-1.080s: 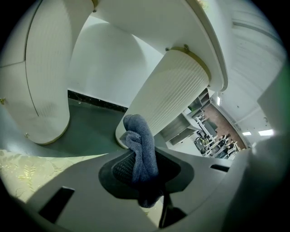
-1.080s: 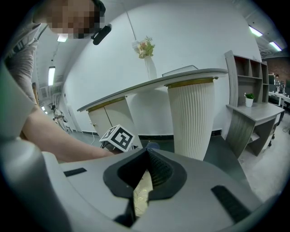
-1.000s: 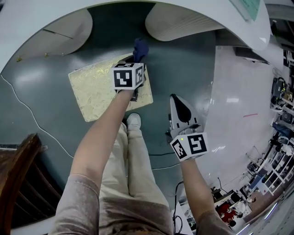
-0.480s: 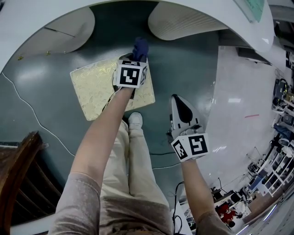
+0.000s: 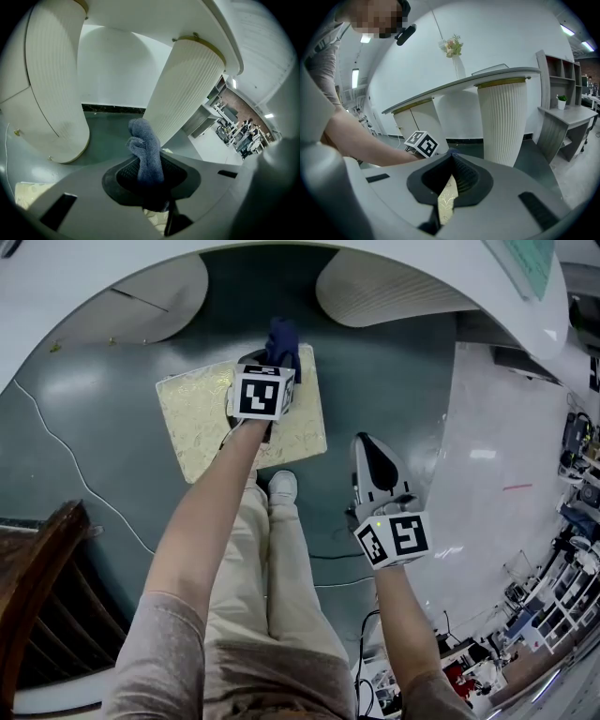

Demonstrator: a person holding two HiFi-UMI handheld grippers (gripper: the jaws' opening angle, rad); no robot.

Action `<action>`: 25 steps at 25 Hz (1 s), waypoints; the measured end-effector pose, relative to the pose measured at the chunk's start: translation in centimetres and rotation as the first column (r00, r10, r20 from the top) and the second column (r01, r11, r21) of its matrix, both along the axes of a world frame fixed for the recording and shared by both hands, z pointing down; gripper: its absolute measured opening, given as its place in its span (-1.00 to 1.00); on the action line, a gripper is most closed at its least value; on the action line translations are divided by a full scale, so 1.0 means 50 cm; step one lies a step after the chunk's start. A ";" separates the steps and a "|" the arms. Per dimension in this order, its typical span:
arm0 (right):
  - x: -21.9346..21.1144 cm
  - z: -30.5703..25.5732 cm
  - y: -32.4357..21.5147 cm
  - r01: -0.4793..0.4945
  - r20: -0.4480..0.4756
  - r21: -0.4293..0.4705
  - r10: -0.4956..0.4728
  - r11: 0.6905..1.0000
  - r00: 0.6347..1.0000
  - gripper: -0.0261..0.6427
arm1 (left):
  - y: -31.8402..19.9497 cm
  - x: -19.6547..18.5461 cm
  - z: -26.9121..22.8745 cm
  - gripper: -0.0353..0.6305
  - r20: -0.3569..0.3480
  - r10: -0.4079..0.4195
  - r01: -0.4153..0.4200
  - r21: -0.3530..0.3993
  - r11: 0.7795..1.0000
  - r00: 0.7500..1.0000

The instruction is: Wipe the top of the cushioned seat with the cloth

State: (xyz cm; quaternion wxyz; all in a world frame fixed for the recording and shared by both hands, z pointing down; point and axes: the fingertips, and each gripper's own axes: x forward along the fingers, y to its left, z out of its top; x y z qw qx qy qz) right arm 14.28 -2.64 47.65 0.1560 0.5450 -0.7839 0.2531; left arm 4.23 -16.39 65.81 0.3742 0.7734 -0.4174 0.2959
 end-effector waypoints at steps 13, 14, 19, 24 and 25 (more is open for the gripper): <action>-0.055 0.014 -0.012 0.104 -0.003 -0.013 -0.104 0.994 0.995 -0.90 | 0.012 -0.162 0.002 -0.59 0.028 -0.107 0.108 -0.005 0.994 0.994; -0.061 0.016 -0.014 0.114 -0.003 -0.014 -0.114 0.993 0.993 -0.90 | 0.015 -0.176 0.003 -0.59 0.033 -0.111 0.111 -0.006 0.994 0.993; -0.096 0.028 -0.023 0.133 0.011 -0.023 -0.133 0.991 0.991 -0.90 | 0.025 -0.254 0.005 -0.59 0.061 -0.140 0.140 -0.002 0.990 0.988; -0.127 0.034 -0.028 0.160 0.027 -0.019 -0.160 0.987 0.987 -0.90 | 0.035 -0.313 0.006 -0.59 0.080 -0.163 0.163 0.006 0.987 0.983; -0.131 0.035 -0.028 0.164 0.029 -0.019 -0.163 0.986 0.986 -0.90 | 0.038 -0.325 0.006 -0.59 0.083 -0.168 0.168 0.008 0.986 0.982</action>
